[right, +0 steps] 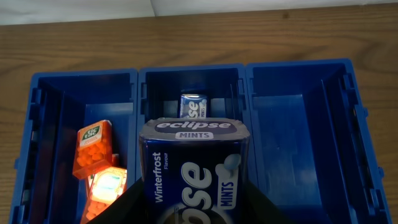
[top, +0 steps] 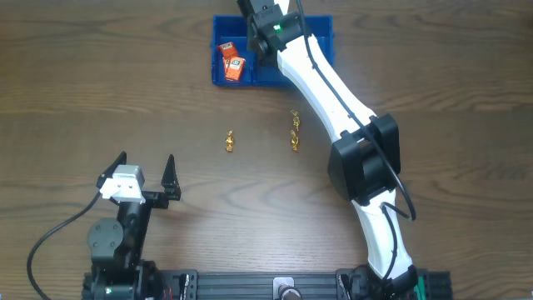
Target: Sort Candies Into Trays
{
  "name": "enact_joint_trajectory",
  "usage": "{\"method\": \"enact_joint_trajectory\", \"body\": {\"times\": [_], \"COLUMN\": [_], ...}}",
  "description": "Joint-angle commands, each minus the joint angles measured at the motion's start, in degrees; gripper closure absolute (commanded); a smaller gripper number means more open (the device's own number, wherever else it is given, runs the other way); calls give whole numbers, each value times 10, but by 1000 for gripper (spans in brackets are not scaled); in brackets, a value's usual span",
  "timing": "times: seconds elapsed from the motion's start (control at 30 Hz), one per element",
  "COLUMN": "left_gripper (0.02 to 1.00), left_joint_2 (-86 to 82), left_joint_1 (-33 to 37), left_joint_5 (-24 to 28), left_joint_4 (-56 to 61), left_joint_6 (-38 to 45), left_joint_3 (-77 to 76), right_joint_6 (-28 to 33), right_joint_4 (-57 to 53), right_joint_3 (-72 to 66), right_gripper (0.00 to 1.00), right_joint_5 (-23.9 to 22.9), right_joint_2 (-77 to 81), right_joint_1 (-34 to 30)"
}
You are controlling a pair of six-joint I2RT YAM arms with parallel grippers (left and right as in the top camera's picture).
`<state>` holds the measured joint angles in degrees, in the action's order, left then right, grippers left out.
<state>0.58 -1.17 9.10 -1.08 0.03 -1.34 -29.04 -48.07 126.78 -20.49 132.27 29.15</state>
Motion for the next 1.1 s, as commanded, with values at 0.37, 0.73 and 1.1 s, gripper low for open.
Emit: {"method": "enact_joint_trajectory", "body": {"times": [0.37,0.73,1.1], "left_gripper": [25,23,23], "left_joint_2": [-4,-4,-4], "left_joint_1": [3,3,3], "left_joint_5": [12,13,12], "left_joint_4": [-23,-23,-23], "left_joint_6": [2,2,2], "left_joint_3": [11,11,11], "right_joint_6": [7,6,-107], "right_joint_4": [4,-63,-261], "right_joint_3": [6,24,23], "right_gripper": [23,1,1], "right_joint_5": [-18,-18,87], "right_joint_2": [7,-3,-62], "right_joint_1": [-3,9,104]}}
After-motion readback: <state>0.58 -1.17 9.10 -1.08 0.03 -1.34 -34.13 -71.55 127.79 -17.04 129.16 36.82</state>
